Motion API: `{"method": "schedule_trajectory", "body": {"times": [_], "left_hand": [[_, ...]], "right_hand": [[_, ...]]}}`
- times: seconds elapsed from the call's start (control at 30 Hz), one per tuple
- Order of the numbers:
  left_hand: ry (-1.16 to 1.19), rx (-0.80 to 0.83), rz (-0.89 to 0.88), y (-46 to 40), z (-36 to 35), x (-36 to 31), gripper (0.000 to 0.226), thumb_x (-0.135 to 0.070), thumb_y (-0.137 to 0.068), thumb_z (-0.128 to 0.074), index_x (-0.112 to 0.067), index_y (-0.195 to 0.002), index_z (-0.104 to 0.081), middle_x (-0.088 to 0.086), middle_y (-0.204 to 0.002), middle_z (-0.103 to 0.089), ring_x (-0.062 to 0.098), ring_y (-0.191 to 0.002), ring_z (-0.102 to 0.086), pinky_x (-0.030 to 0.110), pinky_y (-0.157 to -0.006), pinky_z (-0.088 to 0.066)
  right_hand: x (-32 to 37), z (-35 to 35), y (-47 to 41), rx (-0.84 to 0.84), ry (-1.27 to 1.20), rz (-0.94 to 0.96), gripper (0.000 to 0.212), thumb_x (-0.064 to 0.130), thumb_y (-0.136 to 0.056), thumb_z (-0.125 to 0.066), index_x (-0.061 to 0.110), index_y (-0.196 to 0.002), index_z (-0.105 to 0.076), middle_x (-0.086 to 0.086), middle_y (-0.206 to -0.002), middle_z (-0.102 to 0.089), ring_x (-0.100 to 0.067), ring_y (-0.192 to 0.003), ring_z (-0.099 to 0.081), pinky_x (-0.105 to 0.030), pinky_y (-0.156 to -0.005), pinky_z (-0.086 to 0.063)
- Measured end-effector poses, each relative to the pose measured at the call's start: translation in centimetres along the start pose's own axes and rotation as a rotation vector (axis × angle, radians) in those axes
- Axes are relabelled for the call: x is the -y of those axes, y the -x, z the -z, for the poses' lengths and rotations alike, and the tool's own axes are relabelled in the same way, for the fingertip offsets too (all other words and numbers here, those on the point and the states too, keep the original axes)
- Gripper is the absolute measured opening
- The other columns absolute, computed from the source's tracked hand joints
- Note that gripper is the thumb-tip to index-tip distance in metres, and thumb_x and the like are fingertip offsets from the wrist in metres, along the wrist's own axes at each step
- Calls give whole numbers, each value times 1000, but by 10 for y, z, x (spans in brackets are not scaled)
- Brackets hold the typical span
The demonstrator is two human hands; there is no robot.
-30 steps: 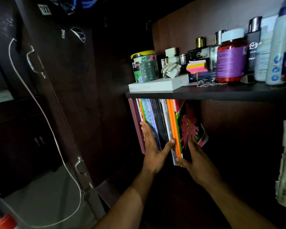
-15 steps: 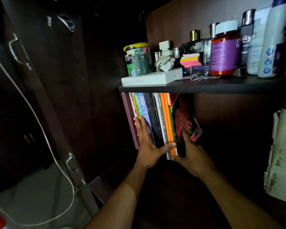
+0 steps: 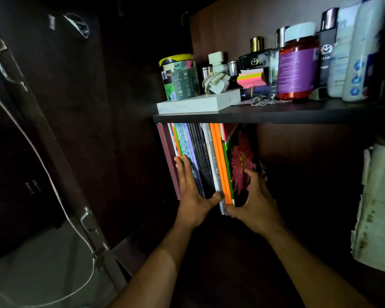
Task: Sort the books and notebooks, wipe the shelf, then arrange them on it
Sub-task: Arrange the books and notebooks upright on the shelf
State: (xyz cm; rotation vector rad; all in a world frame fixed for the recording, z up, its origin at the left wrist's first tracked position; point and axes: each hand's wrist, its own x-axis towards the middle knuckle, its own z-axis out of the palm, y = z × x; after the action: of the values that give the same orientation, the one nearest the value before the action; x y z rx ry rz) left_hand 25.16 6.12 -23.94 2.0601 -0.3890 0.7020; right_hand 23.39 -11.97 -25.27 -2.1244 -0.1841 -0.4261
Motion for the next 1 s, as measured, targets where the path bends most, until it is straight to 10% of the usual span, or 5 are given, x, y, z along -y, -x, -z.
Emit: {"method": "schedule_trajectory", "body": {"times": [0.43, 0.63, 0.8, 1.0], "left_hand": [[-49, 12, 108, 14, 4, -15, 127, -46, -82, -81, -15, -160, 14, -1, -166, 27, 10, -153, 23, 28, -126, 2], [286, 84, 388, 89, 21, -75, 98, -55, -82, -75, -25, -159, -24, -4, -159, -37, 13, -146, -38, 31, -118, -34], [515, 320, 501, 166, 33, -171, 49, -60, -71, -73, -38, -113, -64, -7, -104, -75, 18, -105, -71, 45, -99, -54], [726, 899, 331, 280, 21, -315, 34, -46, -81, -75, -36, -113, -68, -5, -104, -76, 16, -100, -74, 49, -99, -55]], "right_hand": [[17, 9, 30, 65, -17, 3, 114, 39, -77, -86, 28, -162, -10, -8, -167, -19, -23, -152, -23, -32, -116, -26], [69, 63, 121, 199, -1, -62, 93, 29, -82, -84, 28, -157, -27, -5, -138, -48, -19, -121, -56, -23, -95, -45], [110, 126, 241, 100, 36, -142, 77, 26, -88, -78, 25, -152, -35, 2, -124, -54, -14, -101, -65, -11, -76, -49], [136, 238, 422, -162, 150, -351, 56, 28, -89, -77, 33, -136, -47, 11, -113, -63, 1, -93, -68, -21, -79, -58]]}}
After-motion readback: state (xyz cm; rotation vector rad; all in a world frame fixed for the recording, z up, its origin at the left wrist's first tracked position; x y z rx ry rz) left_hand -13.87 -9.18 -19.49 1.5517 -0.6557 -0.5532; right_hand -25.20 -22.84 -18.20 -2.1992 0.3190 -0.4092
